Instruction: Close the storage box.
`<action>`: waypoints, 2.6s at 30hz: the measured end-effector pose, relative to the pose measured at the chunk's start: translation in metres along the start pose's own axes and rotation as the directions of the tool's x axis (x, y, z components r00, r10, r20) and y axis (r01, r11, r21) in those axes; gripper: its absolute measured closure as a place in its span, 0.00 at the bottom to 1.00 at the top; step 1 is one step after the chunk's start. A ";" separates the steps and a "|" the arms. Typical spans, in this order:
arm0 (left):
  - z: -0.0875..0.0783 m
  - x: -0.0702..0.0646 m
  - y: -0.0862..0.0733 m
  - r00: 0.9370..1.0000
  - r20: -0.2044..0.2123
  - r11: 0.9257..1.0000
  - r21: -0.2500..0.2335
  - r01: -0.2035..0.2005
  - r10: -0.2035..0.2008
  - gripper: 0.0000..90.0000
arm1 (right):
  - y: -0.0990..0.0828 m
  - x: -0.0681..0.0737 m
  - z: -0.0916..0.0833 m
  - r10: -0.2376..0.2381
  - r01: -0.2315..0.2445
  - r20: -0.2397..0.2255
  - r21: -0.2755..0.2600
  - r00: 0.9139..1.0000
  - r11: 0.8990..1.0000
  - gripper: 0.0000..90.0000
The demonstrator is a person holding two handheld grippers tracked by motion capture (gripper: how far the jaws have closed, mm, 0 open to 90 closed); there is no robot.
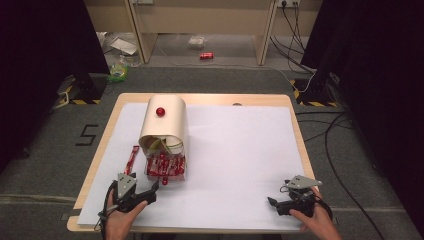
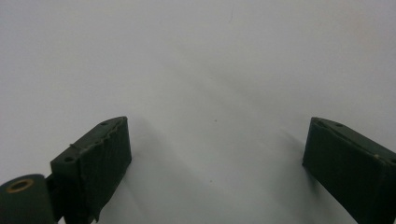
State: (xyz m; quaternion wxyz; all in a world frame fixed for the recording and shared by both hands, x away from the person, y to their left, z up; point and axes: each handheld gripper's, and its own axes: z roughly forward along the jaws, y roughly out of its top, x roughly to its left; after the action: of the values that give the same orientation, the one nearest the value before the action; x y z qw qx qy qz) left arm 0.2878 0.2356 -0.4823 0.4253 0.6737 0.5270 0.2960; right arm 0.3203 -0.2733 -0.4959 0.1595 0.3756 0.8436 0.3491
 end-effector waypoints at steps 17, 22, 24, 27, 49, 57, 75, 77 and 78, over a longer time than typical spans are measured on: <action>0.006 0.001 0.004 1.000 -0.010 1.000 0.001 -0.003 0.003 0.17 | 0.000 0.000 0.000 0.001 -0.001 0.000 0.001 1.000 1.000 0.09; 0.009 0.002 0.004 1.000 -0.012 1.000 -0.002 0.000 0.000 0.17 | 0.000 0.000 0.000 0.000 0.000 0.000 0.000 1.000 1.000 0.09; 0.010 0.002 0.005 1.000 -0.013 1.000 -0.003 0.002 -0.002 0.17 | 0.000 0.000 0.000 0.002 -0.002 0.000 0.001 1.000 1.000 0.09; 0.012 0.003 0.005 1.000 -0.013 1.000 -0.005 0.006 -0.006 0.17 | 0.000 0.000 0.000 0.000 0.000 0.000 0.000 1.000 1.000 0.09; 0.021 0.006 0.010 1.000 -0.012 1.000 -0.007 0.021 -0.021 0.17 | 0.000 0.000 0.000 0.001 -0.001 0.001 0.001 1.000 1.000 0.09; 0.024 0.007 0.011 1.000 -0.011 1.000 -0.007 0.026 -0.026 0.17 | 0.000 0.000 0.000 0.003 -0.003 0.001 0.001 1.000 1.000 0.09; 0.032 0.010 0.015 0.999 -0.012 0.999 -0.008 0.035 -0.035 0.17 | 0.000 0.000 0.000 0.004 -0.004 0.000 0.001 1.000 1.000 0.09; 0.033 0.010 0.015 0.999 -0.011 0.999 -0.008 0.037 -0.037 0.17 | 0.000 0.000 0.000 0.000 0.000 0.000 0.000 1.000 1.000 0.09; 0.033 0.010 0.015 0.999 -0.012 0.999 -0.008 0.036 -0.036 0.17 | 0.000 0.000 0.000 0.003 -0.003 0.000 0.001 1.000 1.000 0.09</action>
State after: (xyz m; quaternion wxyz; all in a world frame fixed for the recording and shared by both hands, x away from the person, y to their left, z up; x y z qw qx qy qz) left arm 0.3257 0.2358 -0.4848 0.4299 0.6606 0.5406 0.2943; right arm 0.3201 -0.2732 -0.4958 0.1590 0.3768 0.8433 0.3487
